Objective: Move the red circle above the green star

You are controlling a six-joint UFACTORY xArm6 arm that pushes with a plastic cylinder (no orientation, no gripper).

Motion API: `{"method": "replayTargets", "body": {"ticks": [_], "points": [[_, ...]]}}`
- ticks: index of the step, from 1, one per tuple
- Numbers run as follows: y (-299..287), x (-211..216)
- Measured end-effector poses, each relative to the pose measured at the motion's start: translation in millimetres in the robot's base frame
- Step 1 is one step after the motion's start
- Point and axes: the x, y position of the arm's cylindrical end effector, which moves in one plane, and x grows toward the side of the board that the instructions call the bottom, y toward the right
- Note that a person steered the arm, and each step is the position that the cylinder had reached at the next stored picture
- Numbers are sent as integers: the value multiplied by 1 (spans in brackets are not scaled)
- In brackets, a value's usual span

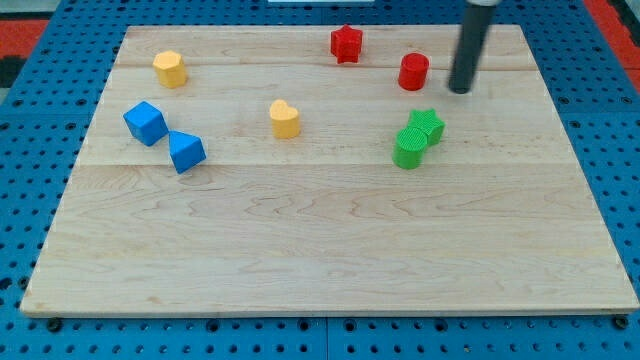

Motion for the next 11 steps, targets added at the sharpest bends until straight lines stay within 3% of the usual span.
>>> {"method": "replayTargets", "body": {"ticks": [1,3,5,6,7,8,9,10,11], "points": [[9,-41],[-82,-15],[-79,-60],[-123,-58],[-144,-22],[-137,-22],[-91,-64],[-105,-109],[-153,-103]]}}
